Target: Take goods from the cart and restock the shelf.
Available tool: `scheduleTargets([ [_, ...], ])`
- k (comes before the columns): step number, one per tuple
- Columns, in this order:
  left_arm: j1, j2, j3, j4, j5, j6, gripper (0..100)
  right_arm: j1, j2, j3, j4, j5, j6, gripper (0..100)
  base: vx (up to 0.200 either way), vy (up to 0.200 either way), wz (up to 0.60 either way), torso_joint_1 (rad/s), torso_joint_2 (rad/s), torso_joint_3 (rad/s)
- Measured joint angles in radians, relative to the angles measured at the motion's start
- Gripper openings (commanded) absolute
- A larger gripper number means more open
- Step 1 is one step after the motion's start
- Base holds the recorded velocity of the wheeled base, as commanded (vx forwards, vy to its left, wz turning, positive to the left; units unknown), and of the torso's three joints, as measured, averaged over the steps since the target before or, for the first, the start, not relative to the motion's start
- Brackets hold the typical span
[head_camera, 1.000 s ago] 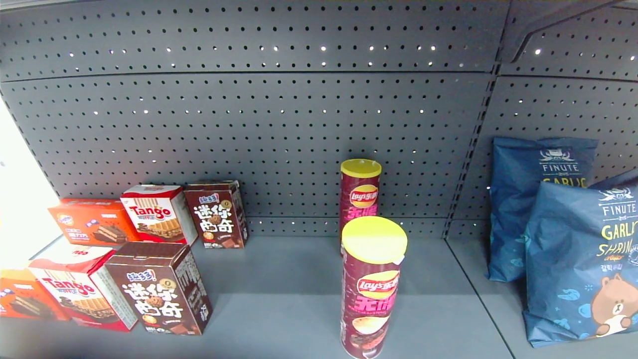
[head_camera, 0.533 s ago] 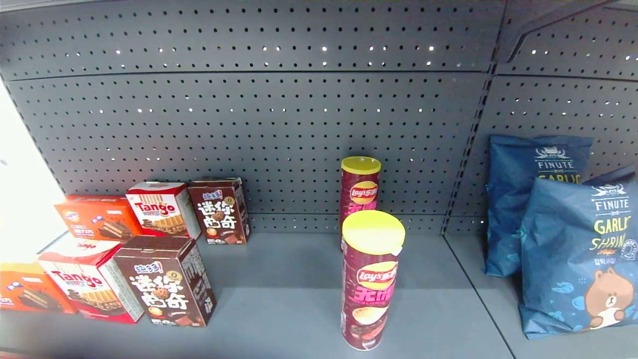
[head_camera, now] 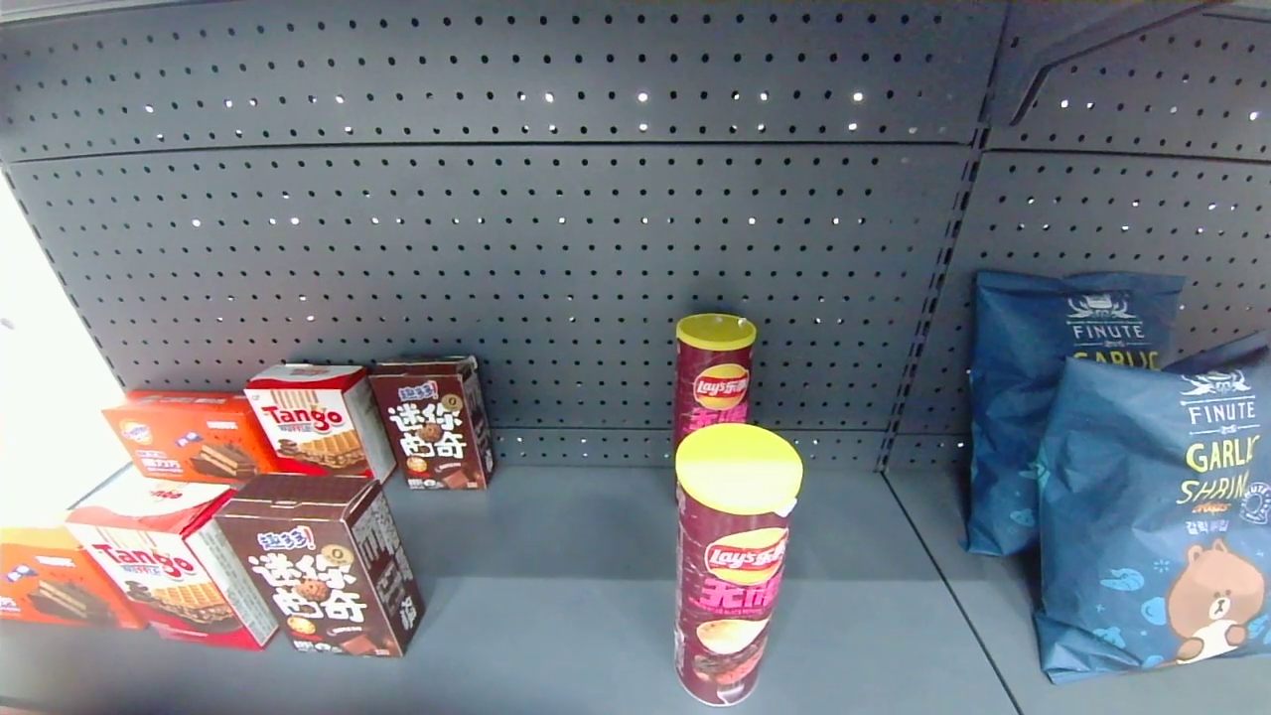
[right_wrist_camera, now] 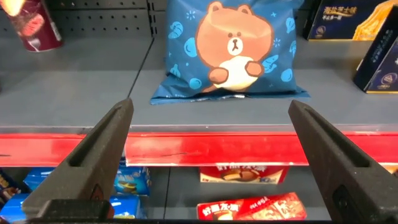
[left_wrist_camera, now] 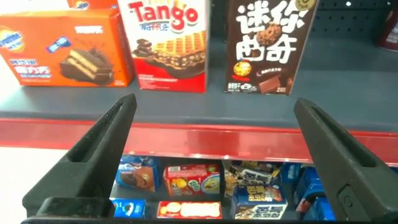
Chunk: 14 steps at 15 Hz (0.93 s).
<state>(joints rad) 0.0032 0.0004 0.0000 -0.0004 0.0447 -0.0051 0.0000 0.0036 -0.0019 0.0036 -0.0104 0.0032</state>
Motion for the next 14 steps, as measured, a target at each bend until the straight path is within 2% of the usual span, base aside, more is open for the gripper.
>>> scheduleTargets([
  [4, -0.001, 0.000, 0.000, 0.000, 0.001, 0.000, 100, 0.000, 0.000, 0.000, 0.001, 0.000, 0.000, 100, 0.000, 0.000, 0.00, 0.000, 0.00, 0.000],
  [5, -0.001, 0.000, 0.000, 0.000, 0.003, -0.001, 100, 0.000, 0.000, 0.000, 0.001, 0.000, 0.000, 100, 0.000, -0.200, 0.00, 0.007, 0.00, 0.007],
  [14, 0.000, 0.000, 0.000, 0.000, 0.001, 0.001, 100, 0.000, 0.000, 0.000, 0.000, 0.000, 0.000, 100, 0.000, 0.000, 0.00, 0.000, 0.00, 0.000],
])
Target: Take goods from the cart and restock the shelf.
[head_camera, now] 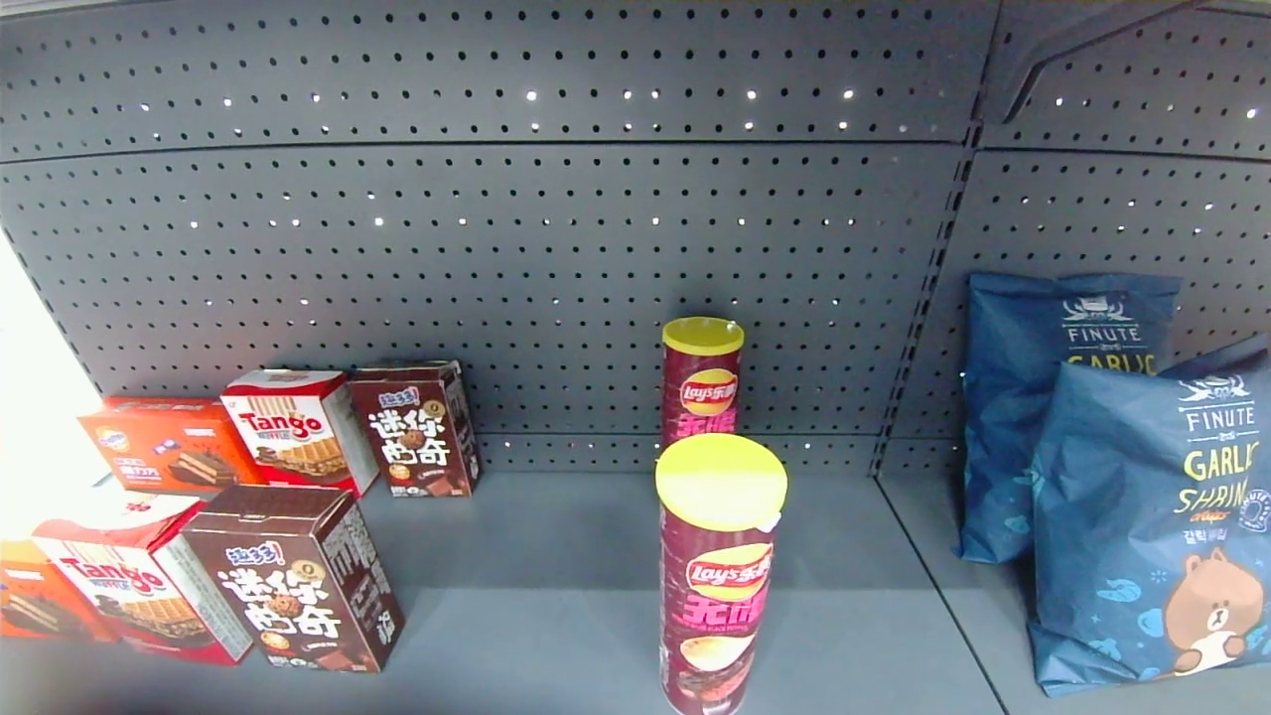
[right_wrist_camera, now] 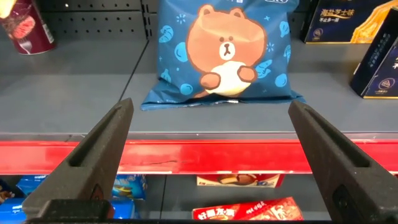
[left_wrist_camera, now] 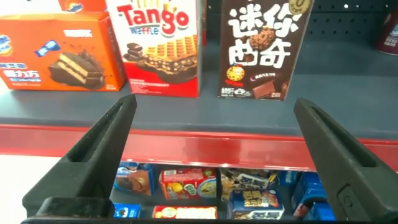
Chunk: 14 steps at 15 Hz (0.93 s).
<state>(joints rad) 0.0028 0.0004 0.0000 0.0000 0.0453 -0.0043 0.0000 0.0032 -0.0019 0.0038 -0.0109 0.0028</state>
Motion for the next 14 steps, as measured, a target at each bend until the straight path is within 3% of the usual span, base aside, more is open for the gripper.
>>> scheduleTargets([
  [14, 0.000, 0.000, 0.000, 0.000, 0.000, -0.001, 100, 0.000, 0.000, -0.001, 0.000, 0.000, 0.000, 100, 0.000, 0.000, 0.00, 0.000, 0.00, 0.000],
])
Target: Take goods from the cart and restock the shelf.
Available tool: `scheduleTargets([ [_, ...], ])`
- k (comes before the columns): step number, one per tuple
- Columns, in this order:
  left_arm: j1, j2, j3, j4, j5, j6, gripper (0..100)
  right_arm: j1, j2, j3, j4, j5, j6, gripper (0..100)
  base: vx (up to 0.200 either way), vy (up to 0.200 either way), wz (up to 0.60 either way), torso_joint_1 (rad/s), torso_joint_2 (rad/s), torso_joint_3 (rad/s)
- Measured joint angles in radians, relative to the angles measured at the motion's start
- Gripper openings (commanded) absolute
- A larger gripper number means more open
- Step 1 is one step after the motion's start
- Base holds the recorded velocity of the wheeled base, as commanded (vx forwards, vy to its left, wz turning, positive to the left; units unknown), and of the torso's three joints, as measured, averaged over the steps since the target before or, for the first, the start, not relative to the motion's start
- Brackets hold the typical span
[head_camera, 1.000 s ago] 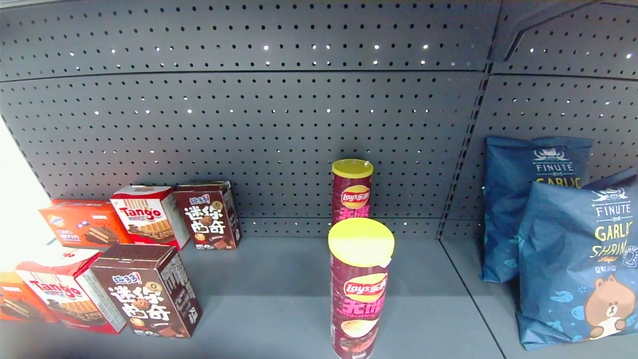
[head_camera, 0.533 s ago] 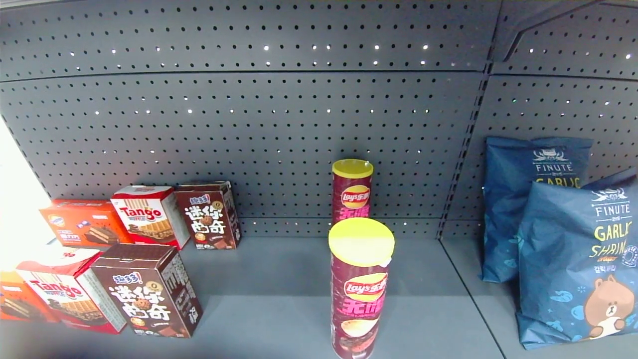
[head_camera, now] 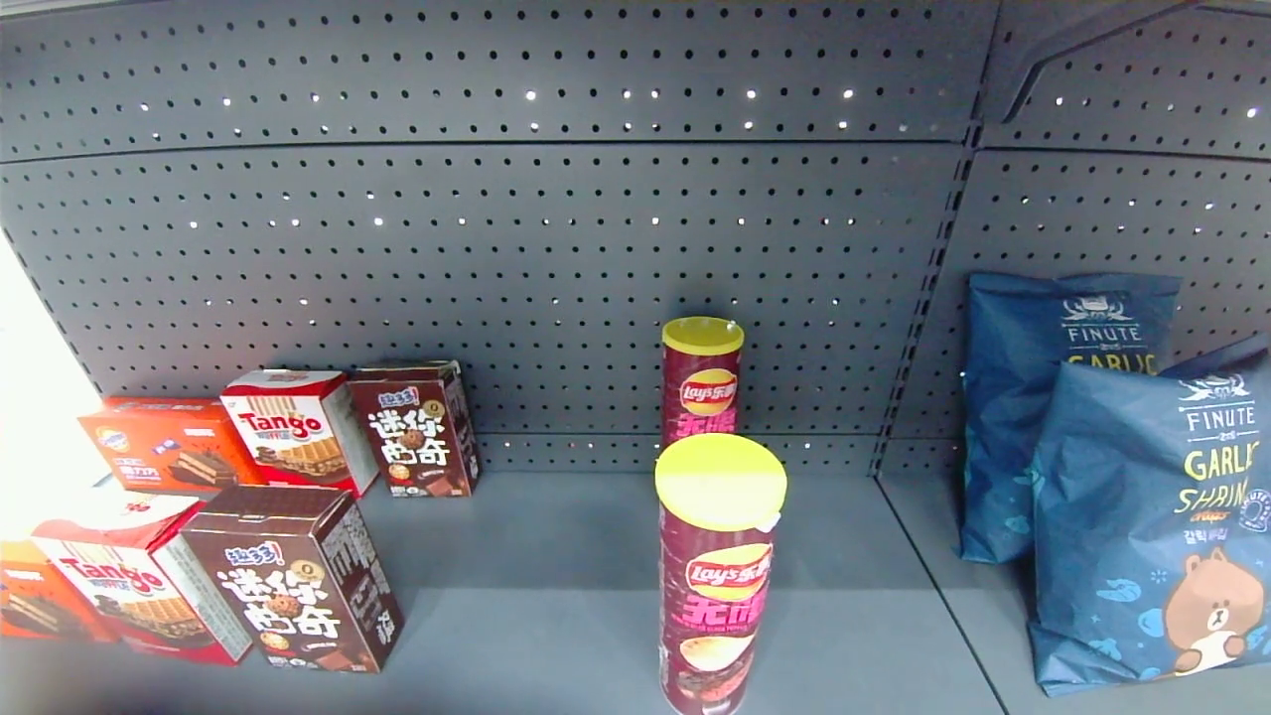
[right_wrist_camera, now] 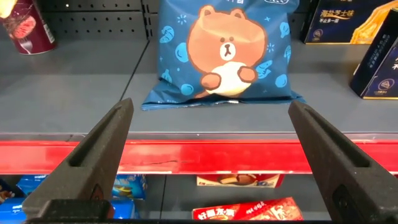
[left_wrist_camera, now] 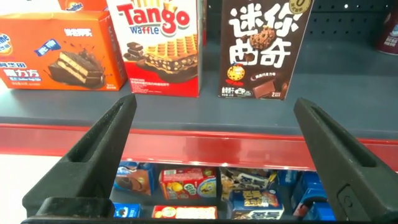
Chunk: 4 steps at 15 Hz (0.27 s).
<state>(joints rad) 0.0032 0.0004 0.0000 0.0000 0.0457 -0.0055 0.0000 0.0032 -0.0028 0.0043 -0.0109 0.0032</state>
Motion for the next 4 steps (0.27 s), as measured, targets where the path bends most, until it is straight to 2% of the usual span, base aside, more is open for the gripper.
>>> scheduleTargets([
  [4, -0.001, 0.000, 0.000, 0.000, 0.000, 0.000, 100, 0.000, 0.000, 0.000, 0.000, 0.000, 0.000, 100, 0.000, 0.000, 0.00, 0.000, 0.00, 0.000],
])
